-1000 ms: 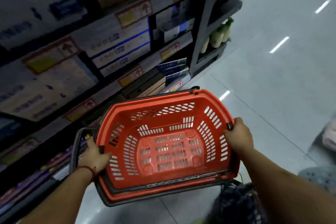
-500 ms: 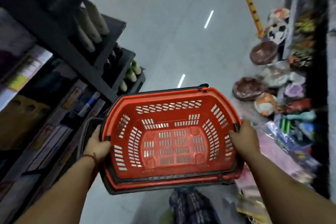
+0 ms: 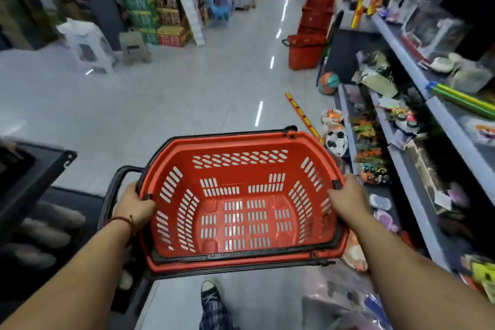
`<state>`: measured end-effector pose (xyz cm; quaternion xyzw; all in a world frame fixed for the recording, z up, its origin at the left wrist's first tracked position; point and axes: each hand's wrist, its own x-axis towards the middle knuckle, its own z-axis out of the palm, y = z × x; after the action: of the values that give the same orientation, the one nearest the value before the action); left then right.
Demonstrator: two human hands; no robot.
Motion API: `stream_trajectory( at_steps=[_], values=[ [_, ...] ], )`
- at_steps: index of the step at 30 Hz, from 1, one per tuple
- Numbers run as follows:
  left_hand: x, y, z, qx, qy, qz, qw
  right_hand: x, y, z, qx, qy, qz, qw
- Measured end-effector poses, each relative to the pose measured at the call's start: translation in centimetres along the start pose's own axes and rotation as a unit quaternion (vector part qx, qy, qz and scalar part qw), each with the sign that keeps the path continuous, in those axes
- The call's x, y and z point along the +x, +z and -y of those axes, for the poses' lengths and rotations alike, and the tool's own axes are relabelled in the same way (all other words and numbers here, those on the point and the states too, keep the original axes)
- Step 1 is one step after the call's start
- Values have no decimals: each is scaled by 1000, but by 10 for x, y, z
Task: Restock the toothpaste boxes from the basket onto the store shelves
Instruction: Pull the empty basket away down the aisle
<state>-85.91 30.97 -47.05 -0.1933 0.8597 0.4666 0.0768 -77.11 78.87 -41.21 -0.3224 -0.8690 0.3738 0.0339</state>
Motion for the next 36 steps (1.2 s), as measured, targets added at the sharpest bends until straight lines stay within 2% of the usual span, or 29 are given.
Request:
stream_trajectory(
  at_steps=[8, 12, 17, 19, 26, 28, 36],
  values=[
    [153, 62, -211, -13, 36, 75, 996, 185, -11, 95, -7, 43, -80, 996],
    [229, 112, -302, 1, 53, 93, 994, 284, -21, 113, -6, 62, -111, 992],
    [366, 202, -380, 33, 64, 126, 989, 432, -19, 122, -13, 102, -128, 986],
    [429, 247, -408, 40, 62, 125, 989, 510, -20, 127, -14, 101, -130, 986],
    [531, 331, -547, 54, 24, 84, 995, 707, -47, 185, -16, 87, -92, 992],
    [578, 358, -575, 44, 47, 74, 995, 767, -54, 200, -7, 84, -90, 992],
    [741, 469, -695, 10, 51, 81, 995, 990, -34, 258, -18, 93, -91, 991]
  ],
)
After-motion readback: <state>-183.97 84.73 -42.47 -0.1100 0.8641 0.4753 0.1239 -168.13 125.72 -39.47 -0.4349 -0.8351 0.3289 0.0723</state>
